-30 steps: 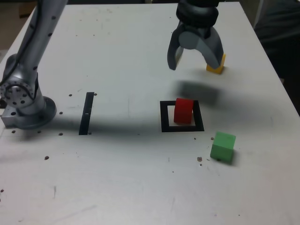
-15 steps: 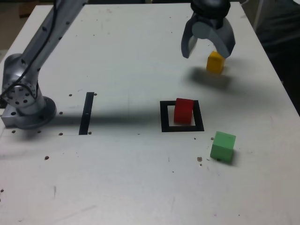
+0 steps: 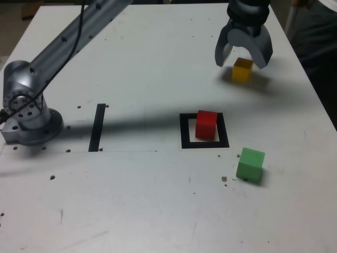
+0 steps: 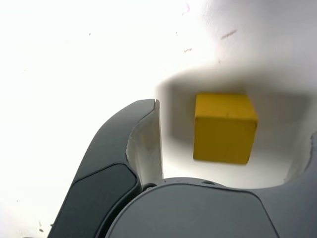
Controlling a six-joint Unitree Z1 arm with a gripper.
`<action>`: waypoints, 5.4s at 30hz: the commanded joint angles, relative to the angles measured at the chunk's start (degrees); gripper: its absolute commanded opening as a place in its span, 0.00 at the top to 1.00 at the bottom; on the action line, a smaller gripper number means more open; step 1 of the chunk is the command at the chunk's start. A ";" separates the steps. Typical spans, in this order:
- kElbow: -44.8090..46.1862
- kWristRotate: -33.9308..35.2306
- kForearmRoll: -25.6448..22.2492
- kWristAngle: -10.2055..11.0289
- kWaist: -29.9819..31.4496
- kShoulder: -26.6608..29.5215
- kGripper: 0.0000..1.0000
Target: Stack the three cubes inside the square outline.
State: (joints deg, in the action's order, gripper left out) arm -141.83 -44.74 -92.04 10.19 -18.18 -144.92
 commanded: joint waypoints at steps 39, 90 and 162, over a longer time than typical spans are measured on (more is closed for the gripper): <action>-3.84 0.00 -1.69 0.40 1.42 -3.40 0.74; 34.70 29.09 5.79 -8.35 18.54 26.16 0.74; 33.33 32.68 7.69 -4.39 27.79 28.55 0.00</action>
State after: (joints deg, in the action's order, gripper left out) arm -107.38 -12.65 -83.82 5.80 9.05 -115.48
